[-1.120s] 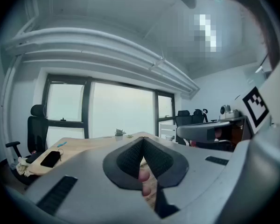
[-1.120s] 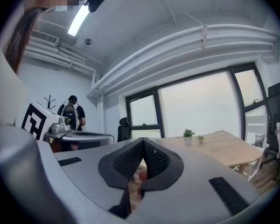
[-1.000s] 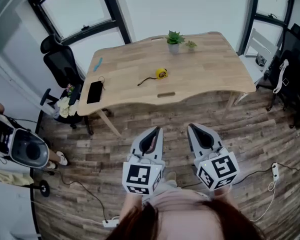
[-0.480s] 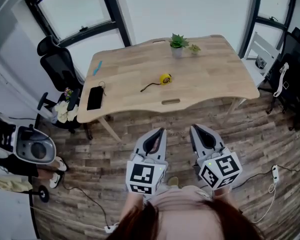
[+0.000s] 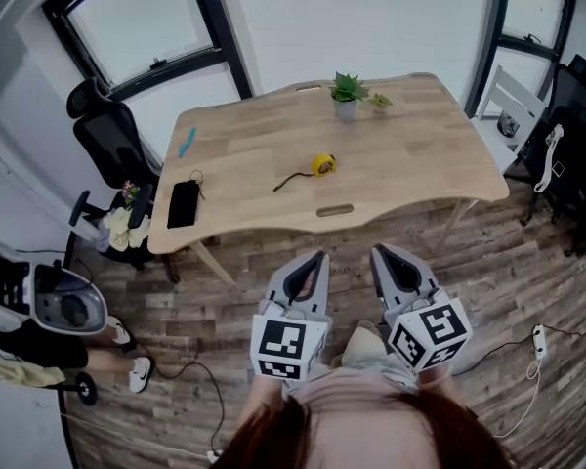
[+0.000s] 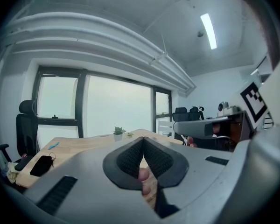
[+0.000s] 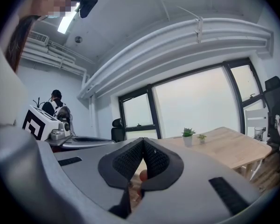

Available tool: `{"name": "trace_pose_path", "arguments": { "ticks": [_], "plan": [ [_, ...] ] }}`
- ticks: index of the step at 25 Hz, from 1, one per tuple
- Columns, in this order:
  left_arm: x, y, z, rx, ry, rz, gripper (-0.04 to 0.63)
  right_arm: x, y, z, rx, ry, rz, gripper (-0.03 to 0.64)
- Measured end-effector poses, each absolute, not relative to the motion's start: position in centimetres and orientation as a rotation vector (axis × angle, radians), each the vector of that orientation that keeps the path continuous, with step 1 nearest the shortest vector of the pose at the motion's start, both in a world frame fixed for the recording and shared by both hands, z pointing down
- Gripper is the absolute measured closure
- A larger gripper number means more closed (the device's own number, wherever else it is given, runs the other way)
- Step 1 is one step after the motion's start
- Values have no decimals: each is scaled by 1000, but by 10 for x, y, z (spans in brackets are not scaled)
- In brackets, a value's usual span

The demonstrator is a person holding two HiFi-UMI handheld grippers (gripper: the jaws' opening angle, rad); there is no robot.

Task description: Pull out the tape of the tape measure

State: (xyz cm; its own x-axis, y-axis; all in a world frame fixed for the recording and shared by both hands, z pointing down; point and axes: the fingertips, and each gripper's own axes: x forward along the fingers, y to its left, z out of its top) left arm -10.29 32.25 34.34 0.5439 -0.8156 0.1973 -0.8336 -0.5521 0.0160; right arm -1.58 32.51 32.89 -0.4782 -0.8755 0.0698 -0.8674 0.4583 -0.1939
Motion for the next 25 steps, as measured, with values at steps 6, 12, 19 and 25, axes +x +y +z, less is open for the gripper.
{"name": "trace_pose_path", "arguments": {
  "ticks": [6, 12, 19, 25],
  "plan": [
    [-92, 294, 350, 2677, -1421, 287, 592, -8, 293, 335, -1584, 2638, -336, 617],
    [-79, 253, 348, 2674, -1457, 273, 594, 2, 253, 337, -1551, 2662, -347, 617],
    [-66, 200, 349, 2660, -1470, 291, 594, 11, 198, 335, -1497, 2690, -345, 617],
    [-52, 161, 353, 2651, -1468, 297, 592, 23, 157, 334, -1473, 2721, -360, 617]
  ]
}}
